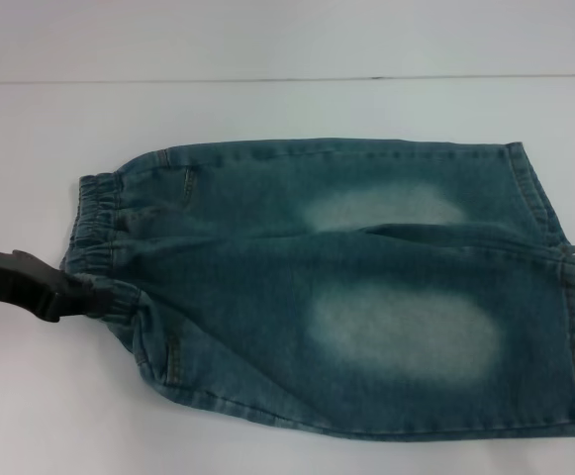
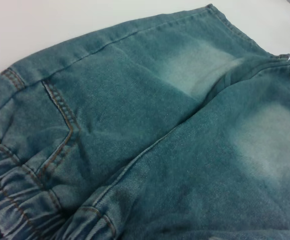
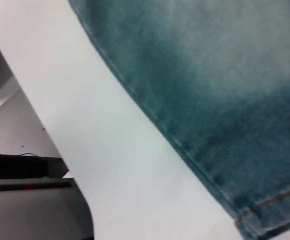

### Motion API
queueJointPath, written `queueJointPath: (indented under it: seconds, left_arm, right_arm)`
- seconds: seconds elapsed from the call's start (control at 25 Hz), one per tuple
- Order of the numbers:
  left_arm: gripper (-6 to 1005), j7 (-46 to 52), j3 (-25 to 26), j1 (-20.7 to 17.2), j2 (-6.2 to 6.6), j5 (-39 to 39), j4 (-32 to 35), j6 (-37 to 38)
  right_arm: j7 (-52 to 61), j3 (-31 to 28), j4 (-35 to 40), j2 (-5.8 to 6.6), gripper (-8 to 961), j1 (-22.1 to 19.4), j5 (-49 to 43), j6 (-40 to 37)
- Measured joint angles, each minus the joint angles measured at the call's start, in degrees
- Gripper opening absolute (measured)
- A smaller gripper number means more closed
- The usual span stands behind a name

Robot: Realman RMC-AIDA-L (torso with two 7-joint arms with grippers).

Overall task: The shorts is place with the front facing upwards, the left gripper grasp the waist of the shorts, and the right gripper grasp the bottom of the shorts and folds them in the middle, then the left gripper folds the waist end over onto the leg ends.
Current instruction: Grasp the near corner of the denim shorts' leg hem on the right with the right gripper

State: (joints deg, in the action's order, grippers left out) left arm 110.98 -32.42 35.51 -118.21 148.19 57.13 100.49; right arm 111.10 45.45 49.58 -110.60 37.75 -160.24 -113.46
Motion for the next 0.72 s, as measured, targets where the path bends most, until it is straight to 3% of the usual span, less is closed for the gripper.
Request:
queueJointPath:
  seconds: [0.72]
  left_arm:
    - [53,0.02,-0.01,-0.09,-0.26,-0.19,0.00,-0.32]
  right_arm:
    - [0.80,3.26,-2.82,-0.82,901,1.60,-1.53,3.57]
